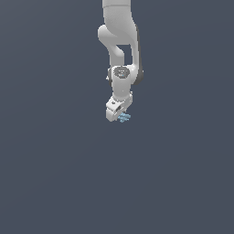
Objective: Pick up the object and move it to a goal position.
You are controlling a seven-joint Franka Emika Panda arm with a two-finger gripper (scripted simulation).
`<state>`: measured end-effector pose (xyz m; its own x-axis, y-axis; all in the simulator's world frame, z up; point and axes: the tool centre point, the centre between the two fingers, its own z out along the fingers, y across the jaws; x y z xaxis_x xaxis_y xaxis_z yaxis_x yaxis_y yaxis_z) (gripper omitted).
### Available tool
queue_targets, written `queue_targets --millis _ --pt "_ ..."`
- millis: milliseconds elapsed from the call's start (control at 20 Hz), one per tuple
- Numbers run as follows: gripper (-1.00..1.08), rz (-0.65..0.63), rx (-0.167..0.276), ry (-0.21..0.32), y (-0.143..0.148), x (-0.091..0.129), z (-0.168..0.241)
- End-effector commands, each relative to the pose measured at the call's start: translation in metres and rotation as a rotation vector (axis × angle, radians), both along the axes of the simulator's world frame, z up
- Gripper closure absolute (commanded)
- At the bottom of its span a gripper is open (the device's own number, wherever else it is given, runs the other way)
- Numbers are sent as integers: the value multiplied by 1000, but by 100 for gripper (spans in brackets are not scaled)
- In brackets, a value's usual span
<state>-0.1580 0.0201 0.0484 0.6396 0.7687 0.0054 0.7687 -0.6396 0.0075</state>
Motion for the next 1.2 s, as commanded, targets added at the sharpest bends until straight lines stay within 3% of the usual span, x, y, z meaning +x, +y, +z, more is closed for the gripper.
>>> queue_targets --millis 0,500,1150 --pt "108 1 0 1 1 0 0" --pt "108 2 0 2 2 2 32" --pt "108 4 3 6 6 12 135"
